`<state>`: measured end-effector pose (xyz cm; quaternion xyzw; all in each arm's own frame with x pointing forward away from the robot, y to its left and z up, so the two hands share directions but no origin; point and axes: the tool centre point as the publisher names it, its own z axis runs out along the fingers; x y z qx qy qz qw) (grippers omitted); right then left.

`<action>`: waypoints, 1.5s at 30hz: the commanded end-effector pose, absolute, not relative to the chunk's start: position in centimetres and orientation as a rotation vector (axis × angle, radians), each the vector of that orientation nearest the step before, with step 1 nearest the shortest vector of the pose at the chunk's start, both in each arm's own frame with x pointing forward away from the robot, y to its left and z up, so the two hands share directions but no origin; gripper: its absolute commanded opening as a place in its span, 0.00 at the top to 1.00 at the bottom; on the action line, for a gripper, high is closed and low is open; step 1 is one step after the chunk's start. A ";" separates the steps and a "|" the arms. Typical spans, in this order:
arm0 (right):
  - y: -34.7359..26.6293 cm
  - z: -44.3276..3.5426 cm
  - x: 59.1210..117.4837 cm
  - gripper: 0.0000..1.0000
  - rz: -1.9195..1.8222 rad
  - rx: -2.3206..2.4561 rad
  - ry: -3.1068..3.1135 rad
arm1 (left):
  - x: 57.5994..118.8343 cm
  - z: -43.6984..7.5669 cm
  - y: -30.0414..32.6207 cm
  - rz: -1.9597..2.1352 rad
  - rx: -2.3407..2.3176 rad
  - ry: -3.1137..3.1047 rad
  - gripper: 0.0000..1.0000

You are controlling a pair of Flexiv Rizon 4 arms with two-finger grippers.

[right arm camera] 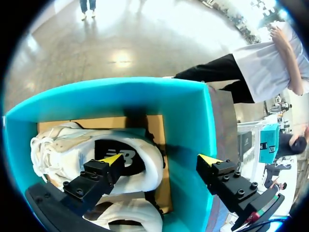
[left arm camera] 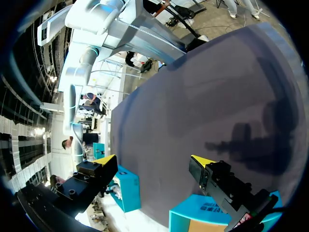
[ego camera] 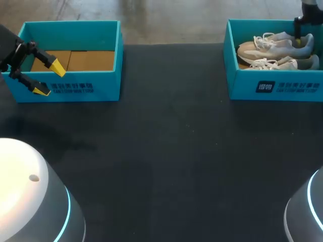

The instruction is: Take the shoe out of the shoebox, open the shoe tongue, remove and reinsert the insole, then place the shoe into the shoebox

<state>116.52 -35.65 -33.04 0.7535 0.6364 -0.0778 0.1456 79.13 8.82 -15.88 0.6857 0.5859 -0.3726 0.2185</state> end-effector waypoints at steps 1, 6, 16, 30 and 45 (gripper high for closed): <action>-35.5 -31.2 115.3 0.00 -0.186 2.169 1.836 | 79.1 -15.9 8.8 -1.028 1.899 1.623 0.00; -34.7 -29.5 114.6 0.00 -0.162 2.167 1.846 | 79.1 -15.9 8.8 -1.028 1.899 1.623 0.00; -32.0 -26.1 112.7 0.00 -0.118 2.161 1.864 | 79.1 -15.9 8.8 -1.028 1.899 1.623 0.00; -28.6 -21.4 108.1 0.00 -0.049 2.171 1.867 | 79.1 -15.9 8.8 -1.028 1.899 1.623 0.00; -24.6 -19.3 100.8 0.00 0.022 2.207 1.960 | 79.1 -15.9 8.8 -1.028 1.899 1.623 0.00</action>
